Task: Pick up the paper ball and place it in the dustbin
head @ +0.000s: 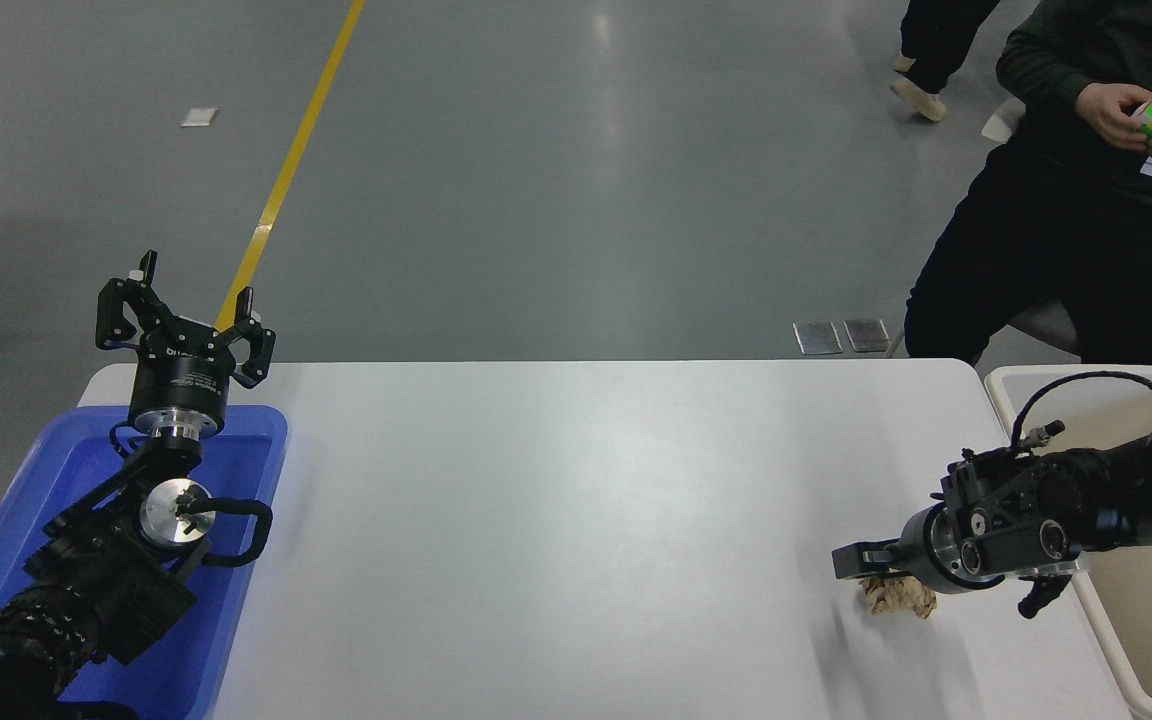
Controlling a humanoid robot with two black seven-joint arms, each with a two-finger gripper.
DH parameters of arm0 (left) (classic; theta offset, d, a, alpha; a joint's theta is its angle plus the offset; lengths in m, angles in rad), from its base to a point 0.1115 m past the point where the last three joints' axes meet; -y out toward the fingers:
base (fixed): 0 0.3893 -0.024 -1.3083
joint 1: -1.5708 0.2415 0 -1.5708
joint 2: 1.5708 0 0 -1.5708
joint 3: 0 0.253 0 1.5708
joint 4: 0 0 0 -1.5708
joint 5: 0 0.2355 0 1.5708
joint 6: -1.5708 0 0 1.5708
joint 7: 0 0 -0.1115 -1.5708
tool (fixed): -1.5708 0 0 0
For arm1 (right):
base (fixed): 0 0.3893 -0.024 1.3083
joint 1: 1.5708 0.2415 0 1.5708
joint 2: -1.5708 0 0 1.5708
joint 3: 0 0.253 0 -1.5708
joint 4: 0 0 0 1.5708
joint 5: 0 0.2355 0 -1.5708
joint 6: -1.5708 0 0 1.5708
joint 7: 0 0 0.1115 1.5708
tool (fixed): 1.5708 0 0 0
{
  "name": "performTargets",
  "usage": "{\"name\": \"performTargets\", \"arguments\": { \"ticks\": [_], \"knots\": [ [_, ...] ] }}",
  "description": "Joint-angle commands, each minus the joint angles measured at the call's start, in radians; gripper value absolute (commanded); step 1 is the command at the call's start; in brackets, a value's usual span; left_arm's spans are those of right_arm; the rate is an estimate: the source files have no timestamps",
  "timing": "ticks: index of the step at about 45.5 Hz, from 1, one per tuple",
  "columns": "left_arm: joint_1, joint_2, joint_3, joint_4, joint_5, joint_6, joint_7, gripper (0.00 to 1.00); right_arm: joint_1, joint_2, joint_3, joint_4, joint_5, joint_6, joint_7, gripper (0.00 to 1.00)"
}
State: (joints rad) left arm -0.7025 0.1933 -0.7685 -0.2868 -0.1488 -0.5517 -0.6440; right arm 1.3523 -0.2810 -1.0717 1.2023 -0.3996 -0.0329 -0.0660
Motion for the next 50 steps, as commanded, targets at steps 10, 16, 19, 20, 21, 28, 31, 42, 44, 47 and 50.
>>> {"name": "performTargets", "arguments": {
  "ticks": [10, 16, 19, 20, 21, 28, 31, 42, 44, 47, 50],
  "knots": [
    [0.000, 0.000, 0.000, 0.000, 0.000, -0.001, 0.000, 0.99, -0.042, 0.005, 0.004, -0.032, -0.008, -0.022, 0.002, 0.45],
    [0.000, 0.000, 0.000, 0.000, 0.000, -0.001, 0.000, 0.99, -0.039, 0.003, 0.001, -0.033, -0.021, -0.027, 0.002, 0.33],
    [0.000, 0.000, 0.000, 0.000, 0.000, -0.001, 0.000, 0.99, -0.039, 0.002, -0.001, -0.033, -0.031, -0.027, 0.002, 0.20],
    [0.000, 0.000, 0.000, 0.000, 0.000, -0.001, 0.000, 0.99, -0.039, 0.002, -0.002, -0.033, -0.031, -0.025, 0.002, 0.13],
    [0.000, 0.000, 0.000, 0.000, 0.000, -0.001, 0.000, 0.99, -0.039, 0.002, -0.002, -0.033, -0.033, -0.025, 0.002, 0.08],
    [0.000, 0.000, 0.000, 0.000, 0.000, -0.001, 0.000, 0.99, -0.042, 0.000, -0.002, -0.030, -0.045, -0.025, 0.018, 0.00],
    [0.000, 0.000, 0.000, 0.000, 0.000, 0.001, 0.000, 0.99, -0.042, 0.000, -0.002, -0.032, -0.045, -0.025, 0.025, 0.00],
    [0.000, 0.000, 0.000, 0.000, 0.000, 0.001, 0.000, 0.99, 0.004, -0.049, 0.001, -0.007, -0.042, -0.013, 0.043, 0.00],
    [0.000, 0.000, 0.000, 0.000, 0.000, -0.001, 0.000, 0.99, 0.033, -0.069, -0.002, 0.000, -0.045, -0.012, 0.045, 0.00],
    [0.000, 0.000, 0.000, 0.000, 0.000, -0.001, 0.000, 0.99, 0.096, -0.113, -0.004, 0.028, -0.068, 0.011, 0.046, 0.00],
    [0.000, 0.000, 0.000, 0.000, 0.000, -0.001, 0.000, 0.99, 0.178, -0.176, -0.011, 0.062, -0.099, 0.073, 0.048, 0.00]
  ]
}}
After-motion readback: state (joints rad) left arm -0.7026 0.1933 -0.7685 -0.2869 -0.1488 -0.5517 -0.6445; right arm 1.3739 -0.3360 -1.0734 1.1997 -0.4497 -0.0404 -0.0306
